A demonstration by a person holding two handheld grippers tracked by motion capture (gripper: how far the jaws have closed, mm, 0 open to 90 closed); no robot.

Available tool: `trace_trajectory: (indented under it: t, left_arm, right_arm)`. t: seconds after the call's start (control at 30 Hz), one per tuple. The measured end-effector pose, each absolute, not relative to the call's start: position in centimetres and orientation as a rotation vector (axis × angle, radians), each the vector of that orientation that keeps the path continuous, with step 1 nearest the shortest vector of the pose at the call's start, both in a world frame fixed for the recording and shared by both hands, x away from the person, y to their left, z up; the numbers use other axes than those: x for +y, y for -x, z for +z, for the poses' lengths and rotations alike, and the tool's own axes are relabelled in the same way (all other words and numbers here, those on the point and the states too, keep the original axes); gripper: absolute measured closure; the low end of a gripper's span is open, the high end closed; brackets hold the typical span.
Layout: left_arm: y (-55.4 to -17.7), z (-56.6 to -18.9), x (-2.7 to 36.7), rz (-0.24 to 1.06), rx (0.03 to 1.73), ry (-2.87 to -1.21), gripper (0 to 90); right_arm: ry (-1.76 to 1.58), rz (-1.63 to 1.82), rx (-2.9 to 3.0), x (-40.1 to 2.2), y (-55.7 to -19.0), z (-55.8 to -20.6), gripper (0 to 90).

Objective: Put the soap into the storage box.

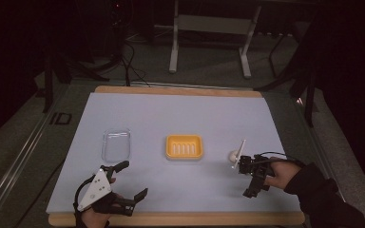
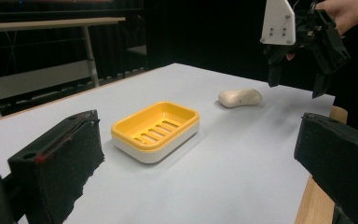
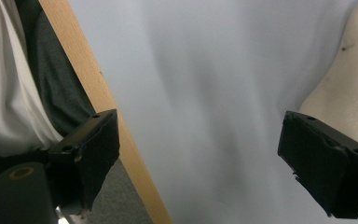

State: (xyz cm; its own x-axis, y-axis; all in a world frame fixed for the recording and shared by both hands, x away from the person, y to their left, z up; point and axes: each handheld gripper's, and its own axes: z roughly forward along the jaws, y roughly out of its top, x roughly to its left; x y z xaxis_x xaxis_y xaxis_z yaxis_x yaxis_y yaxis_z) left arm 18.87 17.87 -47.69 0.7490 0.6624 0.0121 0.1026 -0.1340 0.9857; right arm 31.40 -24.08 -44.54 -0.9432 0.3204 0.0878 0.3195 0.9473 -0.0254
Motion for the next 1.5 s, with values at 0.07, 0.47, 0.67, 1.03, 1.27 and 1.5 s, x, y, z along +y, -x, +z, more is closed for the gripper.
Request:
trace_trajectory:
  t: [0.07, 0.47, 0.67, 1.03, 1.27, 1.5]
  left_arm:
    - [-18.9, -47.7, 17.8, 0.54, 0.619, -1.662, 1.2]
    - [-18.9, -47.7, 17.9, 0.535, 0.62, -1.667, 1.2]
    - [-18.9, -47.7, 17.9, 0.534, 0.62, -1.666, 1.2]
    - [-18.9, -47.7, 17.9, 0.531, 0.621, -1.669, 1.2]
    - [-19.0, -47.7, 17.8, 0.529, 0.621, -1.67, 1.2]
    - [-19.0, -47.7, 17.8, 0.526, 0.62, -1.67, 1.1]
  right_arm:
    - [0.497, 0.025, -3.003, -24.0, -31.6, -44.6, 12.8]
    - [0.536, -0.015, -3.005, -24.1, -32.7, -44.0, 12.9]
    - [0.591, -0.017, -3.025, -24.5, -33.7, -43.9, 13.7]
    - [0.704, -0.016, -3.07, -25.5, -36.4, -44.2, 14.4]
    - [0.753, -0.027, -3.087, -26.0, -37.7, -44.4, 15.0]
    - [0.834, -0.048, -3.061, -26.0, -39.1, -45.7, 15.1]
